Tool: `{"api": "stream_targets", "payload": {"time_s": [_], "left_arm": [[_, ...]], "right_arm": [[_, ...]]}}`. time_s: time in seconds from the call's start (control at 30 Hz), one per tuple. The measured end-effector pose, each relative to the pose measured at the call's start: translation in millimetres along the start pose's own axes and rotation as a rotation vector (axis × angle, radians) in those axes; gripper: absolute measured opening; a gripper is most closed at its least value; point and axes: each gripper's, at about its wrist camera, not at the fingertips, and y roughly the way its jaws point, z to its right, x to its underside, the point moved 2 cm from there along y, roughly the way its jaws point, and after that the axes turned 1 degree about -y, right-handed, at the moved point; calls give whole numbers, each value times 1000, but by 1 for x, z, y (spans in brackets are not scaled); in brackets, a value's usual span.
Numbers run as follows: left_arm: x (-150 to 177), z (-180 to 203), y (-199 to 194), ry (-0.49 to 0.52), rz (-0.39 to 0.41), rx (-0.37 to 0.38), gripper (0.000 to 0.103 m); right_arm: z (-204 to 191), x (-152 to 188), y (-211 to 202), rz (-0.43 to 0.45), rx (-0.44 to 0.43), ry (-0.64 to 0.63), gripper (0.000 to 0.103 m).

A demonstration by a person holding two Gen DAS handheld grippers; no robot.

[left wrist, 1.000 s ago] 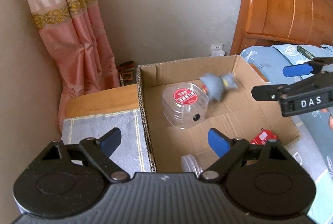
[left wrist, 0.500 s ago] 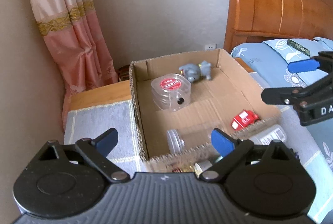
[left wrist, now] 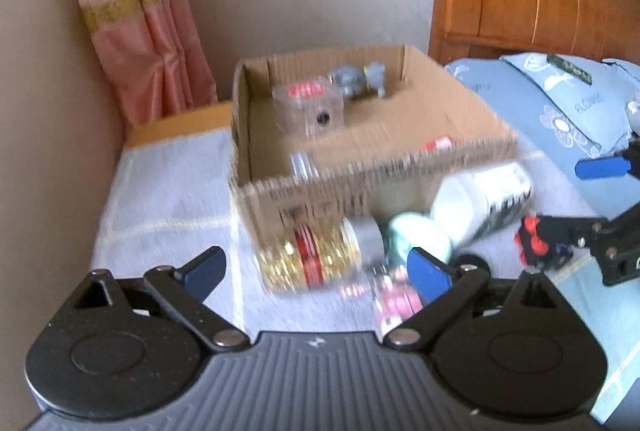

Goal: Organize rigid objects
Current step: 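Move right tool toward black cube with red buttons while left tool approaches pink keychain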

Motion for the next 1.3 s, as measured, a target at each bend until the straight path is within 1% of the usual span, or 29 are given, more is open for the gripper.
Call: {"api": "stream_targets", "payload": {"time_s": [0.07, 0.13, 0.23, 0.33, 0.47, 0.6, 0.77, 0.9, 1.13, 1.23, 1.3], "left_arm": [[11, 4, 10, -1, -35, 21, 97], [20, 10, 19, 6, -71, 17, 97], [27, 16, 26, 5, -74, 34, 97], [29, 19, 32, -22, -87, 47, 97], [33, 21, 39, -40, -96, 40, 97], [38, 14, 41, -75, -105, 53, 97], [50, 0, 38, -94, -128, 36, 98], [59, -12, 32, -91, -125, -21, 98], [64, -40, 28, -152, -117, -72, 100], [64, -44, 26, -175, -130, -68, 99], [60, -41, 23, -175, -137, -38, 99]], "right_arm": [[5, 14, 10, -24, -4, 13, 103], [10, 26, 18, -40, -14, 35, 103], [14, 35, 26, -40, -43, 48, 103], [14, 38, 33, -37, -66, 36, 103], [14, 33, 42, -32, -95, 9, 103], [10, 28, 51, -45, -128, -20, 103], [4, 29, 50, -53, -136, -48, 103], [-5, 34, 45, -56, -140, -68, 103], [-30, 46, 30, -80, -185, -114, 103], [-37, 50, 25, -84, -191, -128, 103], [-38, 52, 25, -77, -175, -134, 103]]}}
